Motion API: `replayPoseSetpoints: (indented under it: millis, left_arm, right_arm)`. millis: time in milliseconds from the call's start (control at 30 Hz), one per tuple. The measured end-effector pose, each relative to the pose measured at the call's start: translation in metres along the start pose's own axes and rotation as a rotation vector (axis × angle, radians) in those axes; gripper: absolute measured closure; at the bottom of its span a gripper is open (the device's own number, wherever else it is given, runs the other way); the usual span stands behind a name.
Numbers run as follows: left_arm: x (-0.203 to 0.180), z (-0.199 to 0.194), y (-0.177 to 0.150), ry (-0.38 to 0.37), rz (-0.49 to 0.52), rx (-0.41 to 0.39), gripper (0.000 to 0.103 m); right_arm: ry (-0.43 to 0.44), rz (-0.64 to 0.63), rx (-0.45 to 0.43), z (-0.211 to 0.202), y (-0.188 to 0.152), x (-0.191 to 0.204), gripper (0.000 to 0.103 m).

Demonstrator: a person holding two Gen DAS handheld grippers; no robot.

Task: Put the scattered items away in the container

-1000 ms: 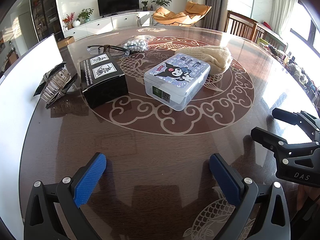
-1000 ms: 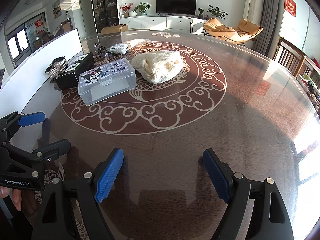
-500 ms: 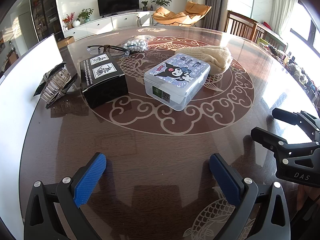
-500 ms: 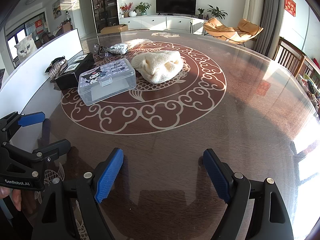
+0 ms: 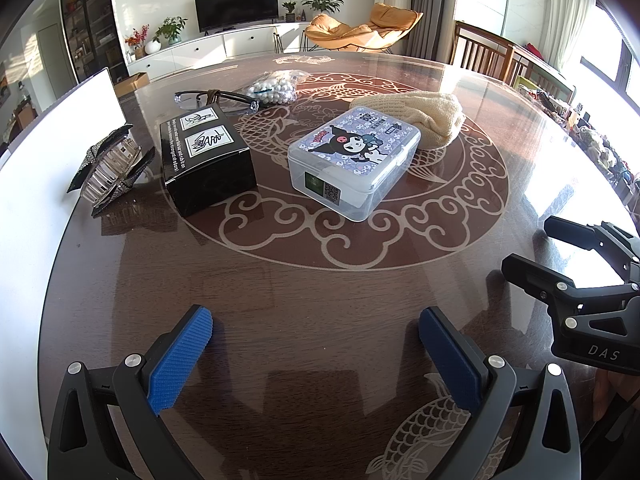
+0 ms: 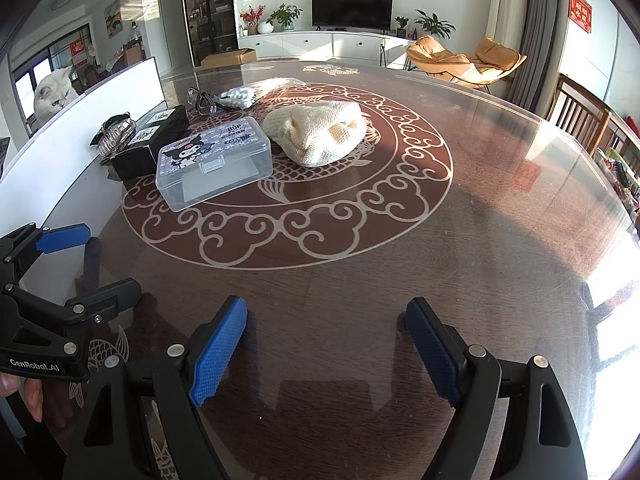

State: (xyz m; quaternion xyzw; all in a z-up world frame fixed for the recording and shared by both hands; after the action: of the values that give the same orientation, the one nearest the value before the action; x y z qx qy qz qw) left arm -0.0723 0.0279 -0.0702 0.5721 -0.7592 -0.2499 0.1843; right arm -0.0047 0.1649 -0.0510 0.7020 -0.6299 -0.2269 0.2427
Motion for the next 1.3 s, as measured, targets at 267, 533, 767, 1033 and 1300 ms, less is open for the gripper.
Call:
replayPoseSetpoints:
  millis: [267,533,767,1033,1300]
  left_arm:
    - [0.000,0.000,-0.001,-0.003,0.002,0.001,0.000]
    - [-0.001,0.000,0.000,-0.003,0.002,0.001,0.000]
    - [0.000,0.000,-0.001,-0.004,0.002,0.001,0.000]
    - [0.006,-0.006,-0.002,-0.040,-0.030,0.007,0.000]
    - [0.054,-0.020,-0.016,-0.006,-0.184,0.019,0.000]
  right_arm:
    - [0.010,-0.009,0.058,0.006,0.007,-0.002,0.019]
    - [0.010,0.000,0.092,0.027,0.055,-0.017,0.019]
    - [-0.102,0.030,0.076,0.072,0.136,-0.039,0.019]
    - [0.201,0.419,0.039,0.051,0.137,-0.031,0.019]
    - [0.115,0.068,0.010,0.064,0.160,0.061,0.019]
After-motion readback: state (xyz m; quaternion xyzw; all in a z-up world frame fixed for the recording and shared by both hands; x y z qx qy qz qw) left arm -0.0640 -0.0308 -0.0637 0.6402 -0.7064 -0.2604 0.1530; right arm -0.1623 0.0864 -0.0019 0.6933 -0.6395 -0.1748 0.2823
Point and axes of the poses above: each gripper's, at about its wrist camera, not at the fingertips, and z roughly the way its jaws point, x to its left, y to its top, the point moved 5 cm from there along z, roughly the way its jaws point, and after that the axes turned 1 degree about -x, right-handed, at the moved point
